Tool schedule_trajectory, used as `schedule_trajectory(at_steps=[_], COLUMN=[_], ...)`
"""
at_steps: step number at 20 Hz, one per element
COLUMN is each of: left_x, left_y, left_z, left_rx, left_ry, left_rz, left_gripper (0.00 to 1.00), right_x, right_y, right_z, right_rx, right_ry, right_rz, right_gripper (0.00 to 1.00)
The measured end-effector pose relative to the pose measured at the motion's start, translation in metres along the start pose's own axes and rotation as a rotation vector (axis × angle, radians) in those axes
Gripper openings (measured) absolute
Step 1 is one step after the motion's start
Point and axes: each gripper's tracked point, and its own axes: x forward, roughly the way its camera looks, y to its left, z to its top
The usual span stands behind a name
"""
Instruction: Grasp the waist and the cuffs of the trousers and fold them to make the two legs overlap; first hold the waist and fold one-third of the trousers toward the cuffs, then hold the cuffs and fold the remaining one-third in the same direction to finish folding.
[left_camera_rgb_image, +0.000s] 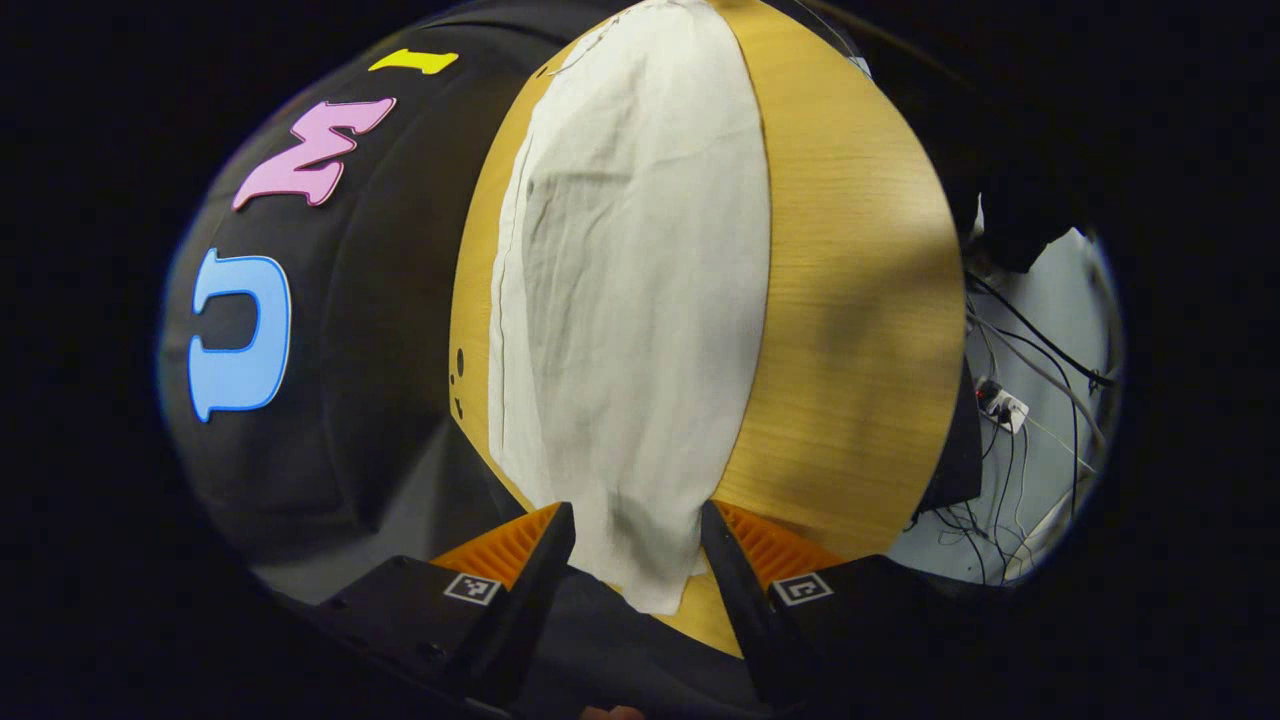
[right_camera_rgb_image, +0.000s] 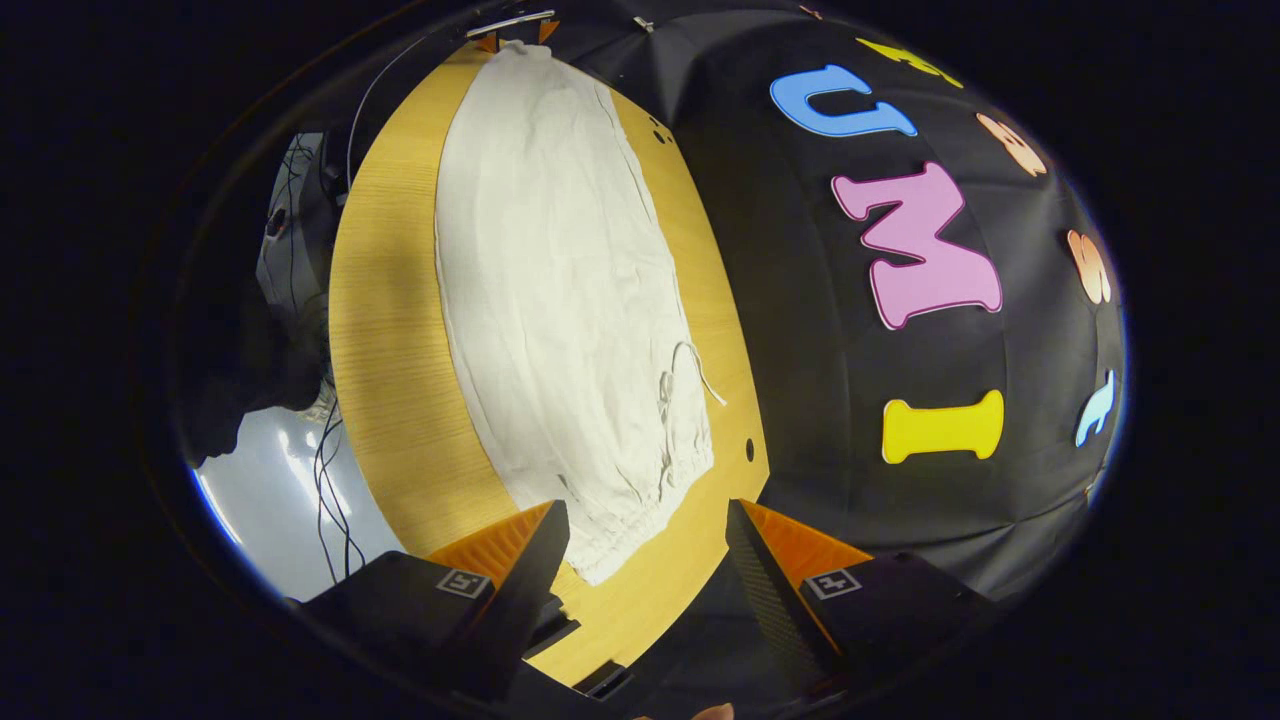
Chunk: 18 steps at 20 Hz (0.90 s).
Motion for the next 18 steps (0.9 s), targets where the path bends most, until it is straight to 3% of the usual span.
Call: schedule_trajectory(at_steps=[1, 5, 6, 8, 13, 18], left_x=[0.006, 0.027, 0.027, 0.025, 0.026, 0.027], left_y=[0.002, 0.003, -0.002, -0.003, -0.002, -0.002], left_z=[-0.001, -0.002, -0.003, -0.001, 0.0, 0.0], left_rx=[-0.004, -0.029, -0.038, -0.036, -0.102, -0.039], left_ry=[0.004, 0.051, 0.072, 0.094, 0.125, 0.108], left_rz=[-0.02, -0.109, -0.141, -0.168, -0.18, -0.148], left_gripper=[0.83, 0.62, 0.4, 0.11, 0.07, 0.07], right_x=[0.007, 0.033, 0.037, 0.044, 0.052, 0.064], right_y=[0.001, 0.01, 0.01, 0.011, 0.026, 0.044], right_z=[-0.005, -0.024, -0.027, -0.034, -0.043, -0.044], right_rx=[0.001, 0.009, 0.014, 0.023, -0.008, -0.116], right_ry=[0.004, 0.03, 0.033, 0.035, 0.032, 0.028], right_rz=[0.01, 0.051, 0.057, 0.07, 0.117, 0.166], right_gripper=[0.98, 0.98, 0.98, 0.98, 0.97, 0.97])
